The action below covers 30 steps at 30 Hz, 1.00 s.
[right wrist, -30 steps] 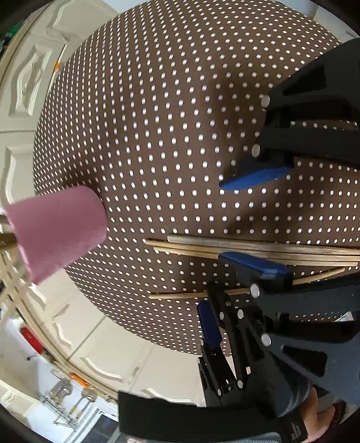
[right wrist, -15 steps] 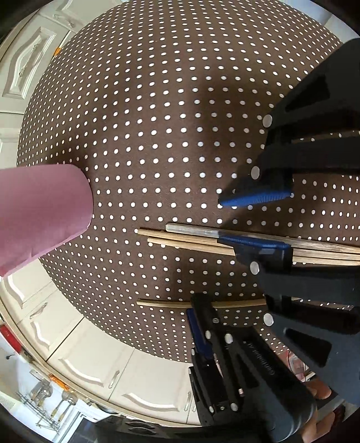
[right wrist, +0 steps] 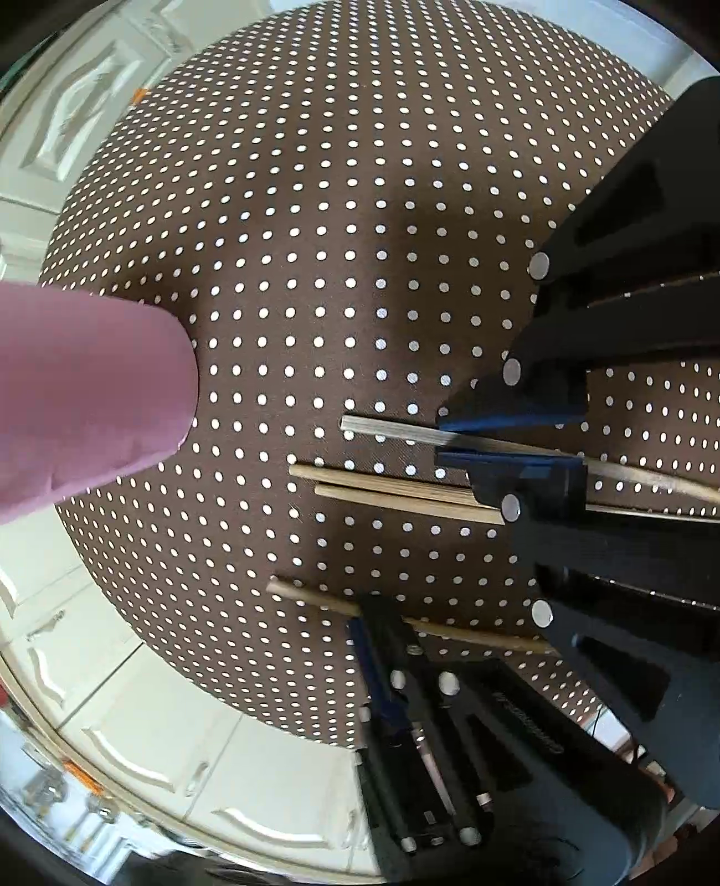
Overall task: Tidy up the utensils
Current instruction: 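Close the left gripper on a stick while the right gripper grasps another stick, then lift both held sticks and carry them over the pink cup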
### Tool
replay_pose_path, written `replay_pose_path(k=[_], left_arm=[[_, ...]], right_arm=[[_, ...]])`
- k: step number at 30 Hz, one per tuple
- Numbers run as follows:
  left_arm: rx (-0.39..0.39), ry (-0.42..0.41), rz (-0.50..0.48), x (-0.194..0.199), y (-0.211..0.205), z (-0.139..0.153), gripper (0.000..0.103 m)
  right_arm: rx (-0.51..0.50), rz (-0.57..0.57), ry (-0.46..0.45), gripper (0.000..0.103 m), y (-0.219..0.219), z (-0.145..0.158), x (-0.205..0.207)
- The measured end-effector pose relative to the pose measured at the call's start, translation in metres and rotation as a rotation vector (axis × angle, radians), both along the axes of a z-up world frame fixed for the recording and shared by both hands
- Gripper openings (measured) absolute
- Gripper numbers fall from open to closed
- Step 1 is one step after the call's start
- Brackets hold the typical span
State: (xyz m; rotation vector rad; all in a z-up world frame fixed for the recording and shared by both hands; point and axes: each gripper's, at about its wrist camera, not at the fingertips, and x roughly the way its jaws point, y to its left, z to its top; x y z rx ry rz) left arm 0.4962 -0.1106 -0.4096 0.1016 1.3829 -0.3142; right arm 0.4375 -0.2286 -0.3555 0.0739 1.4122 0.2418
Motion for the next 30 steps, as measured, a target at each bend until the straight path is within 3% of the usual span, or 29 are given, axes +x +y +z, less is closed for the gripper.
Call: replay_pose_path(k=[5,10,18,30], left_arm=[[-0.041,-0.015,-0.044,-0.014,-0.015,0.014,0.006],[-0.11,-0.053,-0.052,-0.018,-0.016,0.038,0.006],[-0.187,-0.18,-0.095,-0.029,-0.013,0.101,0.006],[-0.242,-0.362,-0.168,-0.059,-0.006,0.183,0.005]], right_arm=[[0.056,-0.037,0.002,0.005,-0.012,-0.001,-0.001],[0.132,-0.102,-0.067,0.005,-0.03,0.018,-0.01],[0.187,-0.152,-0.258,0.005,-0.04,0.073,-0.031],[0.149,-0.192,-0.558,0.004,-0.03,0.158,-0.06]])
